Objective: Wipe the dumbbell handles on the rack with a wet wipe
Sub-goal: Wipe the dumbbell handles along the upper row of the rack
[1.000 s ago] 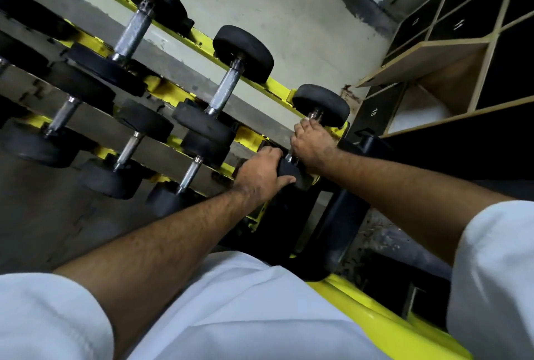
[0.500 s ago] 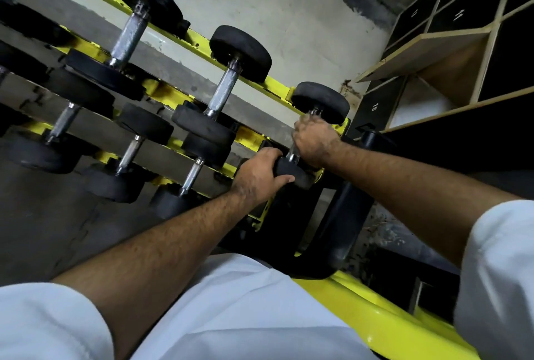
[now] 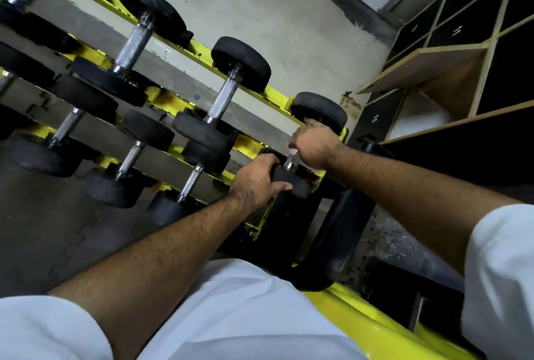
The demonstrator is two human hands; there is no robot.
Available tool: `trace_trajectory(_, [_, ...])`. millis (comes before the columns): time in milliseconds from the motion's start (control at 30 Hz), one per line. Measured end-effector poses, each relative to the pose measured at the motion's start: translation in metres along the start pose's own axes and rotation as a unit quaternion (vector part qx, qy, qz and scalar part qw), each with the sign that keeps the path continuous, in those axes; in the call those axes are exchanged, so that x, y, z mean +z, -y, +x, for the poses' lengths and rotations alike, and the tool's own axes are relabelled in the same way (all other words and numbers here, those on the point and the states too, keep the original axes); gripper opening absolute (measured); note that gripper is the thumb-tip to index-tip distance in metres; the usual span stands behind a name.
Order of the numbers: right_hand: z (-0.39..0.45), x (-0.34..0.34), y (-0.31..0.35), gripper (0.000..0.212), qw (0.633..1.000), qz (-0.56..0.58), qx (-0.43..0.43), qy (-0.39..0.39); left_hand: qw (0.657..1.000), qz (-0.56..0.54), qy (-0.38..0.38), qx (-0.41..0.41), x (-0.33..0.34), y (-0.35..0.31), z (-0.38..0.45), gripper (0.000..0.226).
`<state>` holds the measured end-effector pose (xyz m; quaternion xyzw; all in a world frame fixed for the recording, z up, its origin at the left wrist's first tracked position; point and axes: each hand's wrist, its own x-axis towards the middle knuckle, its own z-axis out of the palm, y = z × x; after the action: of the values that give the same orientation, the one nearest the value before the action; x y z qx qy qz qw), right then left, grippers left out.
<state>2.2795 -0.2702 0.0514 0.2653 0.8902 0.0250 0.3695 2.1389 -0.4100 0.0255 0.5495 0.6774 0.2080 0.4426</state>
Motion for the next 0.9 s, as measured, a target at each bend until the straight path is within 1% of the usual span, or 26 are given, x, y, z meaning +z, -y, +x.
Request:
trace_trajectory(33, [-0.001, 0.004, 0.005, 0.027, 1.0, -0.003, 0.006, 0.003, 1.0, 0.004, 0.001, 0.0, 0.0, 0.0, 0.0, 0.062])
trace_trajectory(67, [-0.003, 0.008, 0.013, 0.027, 1.0, 0.003, -0.007, 0.01, 1.0, 0.008, 0.004, 0.0, -0.001, 0.0, 0.001, 0.062])
trace_trajectory(100, [-0.005, 0.011, 0.021, 0.028, 0.999, 0.019, -0.03, 0.016, 1.0, 0.011, 0.006, 0.0, -0.001, -0.001, 0.002, 0.06])
trace_trajectory(133, [-0.008, 0.016, 0.023, 0.033, 0.998, 0.037, -0.055, 0.008, 1.0, 0.012, 0.008, 0.001, -0.001, -0.001, 0.001, 0.058])
trace_trajectory(167, [-0.012, 0.018, 0.019, 0.038, 0.997, 0.044, -0.063, -0.009, 1.0, 0.011, 0.006, 0.001, 0.0, -0.001, 0.001, 0.058])
trace_trajectory(200, [-0.014, 0.019, 0.011, 0.044, 0.997, 0.041, -0.054, -0.04, 1.0, 0.012, 0.003, 0.002, 0.0, 0.0, 0.001, 0.058])
trace_trajectory(300, [-0.029, 0.022, 0.004, 0.05, 0.988, 0.077, 0.069, -0.115, 1.0, 0.017, 0.001, 0.002, 0.0, 0.001, 0.002, 0.061])
trace_trajectory(333, [-0.032, 0.026, 0.01, 0.053, 0.985, 0.089, 0.083, -0.126, 1.0, 0.021, -0.001, 0.002, -0.001, 0.001, 0.002, 0.062])
trace_trajectory(367, [-0.037, 0.031, 0.018, 0.055, 0.985, 0.102, 0.069, -0.119, 1.0, 0.026, -0.001, 0.004, -0.001, 0.0, 0.001, 0.062])
trace_trajectory(433, [-0.042, 0.034, 0.021, 0.057, 0.989, 0.114, 0.011, -0.092, 1.0, 0.027, 0.0, 0.007, 0.0, -0.001, 0.002, 0.062])
trace_trajectory(467, [-0.04, 0.031, 0.016, 0.058, 0.989, 0.109, 0.004, -0.094, 1.0, 0.026, -0.001, 0.006, -0.001, 0.0, 0.002, 0.062])
trace_trajectory(500, [-0.035, 0.028, 0.009, 0.057, 0.989, 0.101, 0.023, -0.108, 1.0, 0.027, 0.001, 0.005, -0.001, -0.001, 0.002, 0.062])
trace_trajectory(567, [-0.025, 0.019, 0.003, 0.055, 0.986, 0.078, 0.093, -0.115, 1.0, 0.03, 0.0, 0.004, -0.001, -0.001, 0.002, 0.062])
trace_trajectory(633, [-0.018, 0.018, 0.011, 0.055, 0.986, 0.064, 0.12, -0.093, 1.0, 0.026, 0.006, -0.001, -0.002, -0.001, 0.002, 0.061])
trace_trajectory(733, [-0.022, 0.017, 0.006, 0.058, 0.99, 0.062, 0.101, -0.079, 1.0, 0.024, 0.001, -0.002, -0.002, -0.001, 0.001, 0.06])
trace_trajectory(833, [-0.023, 0.011, 0.008, 0.057, 0.99, 0.059, 0.11, -0.071, 1.0, 0.024, -0.001, -0.001, -0.001, -0.002, 0.001, 0.061])
trace_trajectory(900, [-0.019, 0.014, 0.02, 0.048, 0.995, 0.046, 0.055, -0.068, 1.0, 0.022, -0.002, -0.001, -0.002, -0.002, 0.001, 0.059])
